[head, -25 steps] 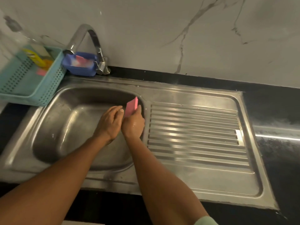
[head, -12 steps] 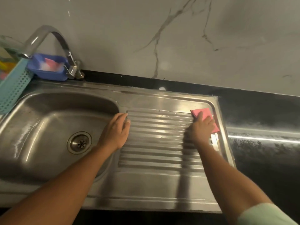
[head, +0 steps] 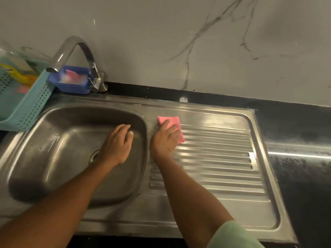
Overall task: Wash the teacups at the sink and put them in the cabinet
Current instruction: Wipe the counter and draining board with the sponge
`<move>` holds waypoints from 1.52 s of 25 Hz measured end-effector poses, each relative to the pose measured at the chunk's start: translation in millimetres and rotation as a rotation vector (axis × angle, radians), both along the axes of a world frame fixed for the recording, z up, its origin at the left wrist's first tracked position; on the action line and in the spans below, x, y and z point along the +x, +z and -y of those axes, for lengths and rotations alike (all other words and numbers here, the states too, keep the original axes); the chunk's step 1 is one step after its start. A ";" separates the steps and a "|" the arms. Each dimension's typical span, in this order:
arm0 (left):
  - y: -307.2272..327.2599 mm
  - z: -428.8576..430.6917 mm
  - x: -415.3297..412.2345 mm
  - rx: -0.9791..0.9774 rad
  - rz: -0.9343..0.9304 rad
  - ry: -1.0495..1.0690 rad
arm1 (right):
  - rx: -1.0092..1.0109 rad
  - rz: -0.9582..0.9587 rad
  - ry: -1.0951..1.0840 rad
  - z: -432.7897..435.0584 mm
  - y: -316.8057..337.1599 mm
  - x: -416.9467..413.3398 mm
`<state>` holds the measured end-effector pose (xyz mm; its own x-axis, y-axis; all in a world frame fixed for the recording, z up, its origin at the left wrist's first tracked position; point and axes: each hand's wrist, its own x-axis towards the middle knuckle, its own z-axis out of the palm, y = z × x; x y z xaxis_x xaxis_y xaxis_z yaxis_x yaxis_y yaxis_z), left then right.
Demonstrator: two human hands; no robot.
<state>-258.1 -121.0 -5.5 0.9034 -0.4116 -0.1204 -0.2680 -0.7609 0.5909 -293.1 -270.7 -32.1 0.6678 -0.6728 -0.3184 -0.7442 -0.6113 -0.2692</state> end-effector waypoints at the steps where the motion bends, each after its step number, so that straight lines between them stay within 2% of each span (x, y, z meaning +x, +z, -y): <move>1: -0.8 -5.1 2.0 0.000 -0.001 0.011 | 0.009 0.016 0.025 -11.2 4.6 7.3; 3: -2.7 -11.3 3.9 -0.035 -0.022 0.023 | 0.048 0.120 0.115 -39.5 11.9 15.4; 4: -2.3 -14.1 4.5 -0.085 -0.045 0.046 | 0.166 0.227 0.125 -55.2 16.6 19.2; 7: 5.3 -19.5 6.0 -0.212 -0.129 0.142 | 0.651 0.418 -0.095 -86.8 28.7 24.4; 8: 8.2 -20.1 4.6 -0.203 -0.127 0.126 | 0.747 0.466 -0.168 -82.4 30.0 22.7; 10: 12.1 -14.1 1.0 -0.166 -0.085 0.081 | 0.815 0.589 -0.250 -48.9 31.4 13.1; 12: 10.0 7.8 -6.3 -0.129 -0.071 0.049 | 0.720 0.736 -0.280 12.0 37.1 -9.3; 15: -1.0 59.0 -21.2 -0.099 -0.041 -0.042 | 0.398 0.843 -0.233 131.6 47.8 -64.9; 17: -4.9 92.0 -31.9 -0.091 -0.021 -0.072 | 0.141 0.758 -0.195 211.2 43.3 -103.7; 19: -7.3 110.7 -41.4 -0.087 -0.002 -0.064 | -0.098 0.531 -0.186 267.7 20.3 -119.3; 21: -10.7 108.3 -45.0 -0.087 0.024 -0.045 | -0.223 0.334 -0.204 284.5 -8.0 -104.3; 26: -16.5 59.4 -28.2 -0.033 -0.007 0.101 | -0.190 0.322 -0.438 231.9 -27.0 -35.2; 30: -11.8 24.0 -6.9 -0.066 -0.005 0.131 | -0.149 0.369 -0.384 137.0 -25.9 21.4; 34: -7.6 -16.2 16.3 -0.005 0.025 0.122 | -0.041 0.386 -0.211 26.8 -23.7 70.2; 37: -15.3 -47.1 26.8 0.062 0.020 0.096 | -0.015 0.321 0.184 -53.4 -21.1 99.5; 38: -19.5 -55.6 28.9 0.063 0.011 0.097 | 0.071 0.332 0.301 -76.2 -18.9 108.3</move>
<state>-229.2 -65.4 -25.0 0.9400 -0.3139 -0.1333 -0.1973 -0.8193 0.5384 -184.8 -194.4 -51.0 0.9042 -0.4172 -0.0919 -0.4021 -0.7586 -0.5126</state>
